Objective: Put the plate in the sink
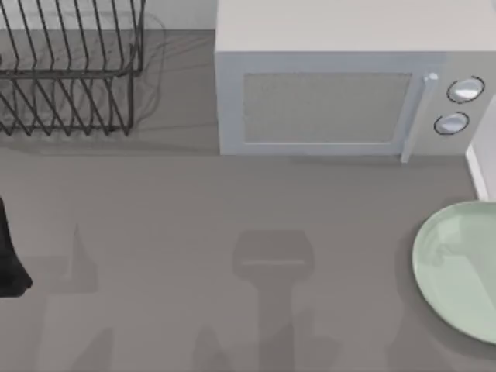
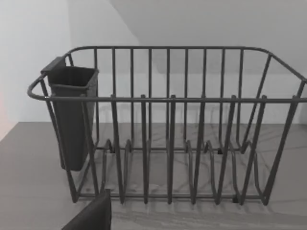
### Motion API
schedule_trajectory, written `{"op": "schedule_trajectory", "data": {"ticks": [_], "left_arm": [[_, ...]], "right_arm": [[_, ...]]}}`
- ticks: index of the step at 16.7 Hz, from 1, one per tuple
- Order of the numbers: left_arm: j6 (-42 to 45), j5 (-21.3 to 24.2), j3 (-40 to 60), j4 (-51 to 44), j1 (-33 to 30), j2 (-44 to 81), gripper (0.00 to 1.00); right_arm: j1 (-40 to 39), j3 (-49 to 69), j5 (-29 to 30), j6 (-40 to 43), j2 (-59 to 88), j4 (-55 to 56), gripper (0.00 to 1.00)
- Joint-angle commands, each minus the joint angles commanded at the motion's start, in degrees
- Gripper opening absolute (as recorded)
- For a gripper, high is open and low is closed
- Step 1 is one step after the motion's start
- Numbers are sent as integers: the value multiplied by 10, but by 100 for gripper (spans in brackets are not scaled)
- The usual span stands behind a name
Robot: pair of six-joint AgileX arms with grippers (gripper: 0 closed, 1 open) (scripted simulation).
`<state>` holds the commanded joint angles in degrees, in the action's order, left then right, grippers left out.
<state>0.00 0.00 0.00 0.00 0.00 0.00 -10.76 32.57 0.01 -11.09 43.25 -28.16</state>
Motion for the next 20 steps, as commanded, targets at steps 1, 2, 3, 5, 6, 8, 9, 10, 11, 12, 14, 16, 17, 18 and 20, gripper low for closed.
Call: {"op": "schedule_trajectory", "data": {"ticks": [1,2,3,5,6,8,9,10,11,12,14,16,17,18,20], "left_arm": [[0,0,0,0,0,0,100],[0,0,0,0,0,0,100],[0,0,0,0,0,0,100],[0,0,0,0,0,0,100],[0,0,0,0,0,0,100],[0,0,0,0,0,0,100],[0,0,0,0,0,0,100],[0,0,0,0,0,0,100],[0,0,0,0,0,0,100],[0,0,0,0,0,0,100],[0,0,0,0,0,0,100],[0,0,0,0,0,0,100],[0,0,0,0,0,0,100],[0,0,0,0,0,0,100],[0,0,0,0,0,0,100]], "right_arm": [[-13,40,0,-14,58,-34,100],[-26,79,0,-27,116,-69,100],[-39,118,0,-40,174,-102,100],[-63,192,0,-65,284,-166,100],[-75,226,0,-77,335,-195,100],[-94,286,0,-97,426,-247,100],[-103,312,0,-106,463,-269,100],[-110,334,0,-113,495,-288,100],[-116,352,0,-120,521,-303,100],[-121,367,0,-124,541,-316,100],[-126,382,0,-130,562,-329,100],[-126,383,0,-130,564,-331,100],[-126,383,0,-130,564,-331,100],[-126,383,0,-130,564,-331,100],[-123,380,0,-130,563,-328,100]]}}
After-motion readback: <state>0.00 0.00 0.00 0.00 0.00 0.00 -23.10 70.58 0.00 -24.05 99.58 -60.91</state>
